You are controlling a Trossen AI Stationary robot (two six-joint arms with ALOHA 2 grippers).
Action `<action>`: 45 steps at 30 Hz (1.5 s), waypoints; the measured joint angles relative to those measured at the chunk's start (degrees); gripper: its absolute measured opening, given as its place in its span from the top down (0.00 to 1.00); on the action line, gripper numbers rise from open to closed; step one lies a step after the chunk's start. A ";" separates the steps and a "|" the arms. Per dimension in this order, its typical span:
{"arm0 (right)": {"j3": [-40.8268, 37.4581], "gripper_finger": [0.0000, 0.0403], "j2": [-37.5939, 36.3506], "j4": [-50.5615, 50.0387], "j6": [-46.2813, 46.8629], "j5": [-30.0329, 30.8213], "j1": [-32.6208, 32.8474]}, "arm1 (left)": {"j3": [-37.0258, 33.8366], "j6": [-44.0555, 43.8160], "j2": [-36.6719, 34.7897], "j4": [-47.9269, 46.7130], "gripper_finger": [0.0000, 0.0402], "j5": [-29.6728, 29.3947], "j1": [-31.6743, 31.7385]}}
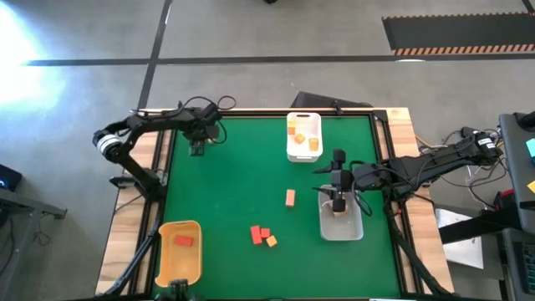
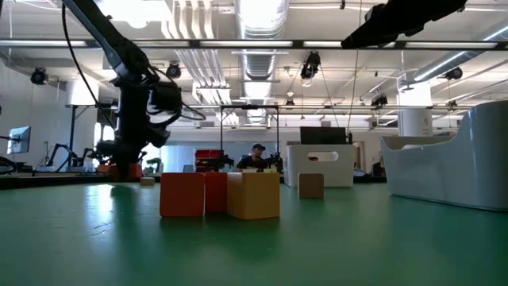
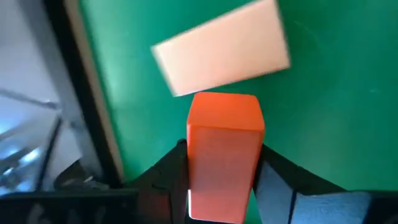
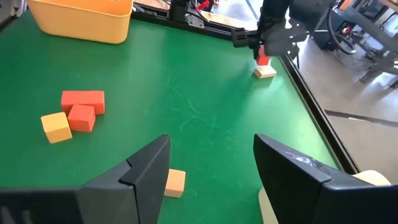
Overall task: Sort & place blocks by color
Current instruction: Put the orange block into the yellow bin
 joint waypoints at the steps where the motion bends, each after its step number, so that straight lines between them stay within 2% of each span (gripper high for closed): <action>1: 0.00 0.46 0.00 0.15 -0.61 0.00 -0.01 | 0.27 -1.26 -0.82 -0.29 0.71 -0.74 -0.73; 6: 0.02 0.46 0.00 3.42 -4.01 -0.06 0.00 | 2.41 -7.10 -6.20 -3.82 0.71 -1.47 -8.15; 13: 0.09 0.46 0.00 5.34 -7.25 -0.26 -0.01 | 6.70 -17.85 -14.11 -6.78 0.71 -1.85 -27.70; 17: 0.35 0.46 0.00 5.97 -9.01 -0.26 -0.02 | 10.11 -29.74 -16.28 -7.06 0.71 -1.89 -41.13; 24: 0.42 0.46 0.00 8.08 -11.83 -0.28 -0.02 | 15.80 -56.54 -14.89 -6.92 0.71 -0.68 -65.51; 26: 0.42 0.46 0.00 8.08 -11.94 -0.28 -0.02 | 17.36 -63.78 -13.81 -8.12 0.71 1.88 -71.47; 28: 0.41 0.46 0.00 8.08 -11.94 -0.28 -0.02 | 19.52 -72.49 -13.22 -11.18 0.71 7.16 -76.40; 32: 0.42 0.46 0.00 8.11 -11.95 -0.28 -0.02 | 21.78 -96.97 -11.77 -20.18 0.71 17.93 -84.11; 34: 0.42 0.46 0.00 8.13 -11.94 -0.28 -0.02 | 21.62 -104.67 -10.54 -24.28 0.71 23.21 -87.71; 38: 0.42 0.46 0.00 8.15 -11.77 -0.31 -0.02 | 19.19 -105.97 -6.78 -27.03 0.71 28.47 -93.89; 41: 0.42 0.46 0.00 8.15 -11.20 -0.34 -0.02 | 17.22 -106.06 -4.07 -26.95 0.71 32.51 -95.11; 45: 0.42 0.46 0.00 8.50 -11.12 -0.35 -0.02 | 14.60 -106.06 -0.37 -27.55 0.71 31.35 -95.42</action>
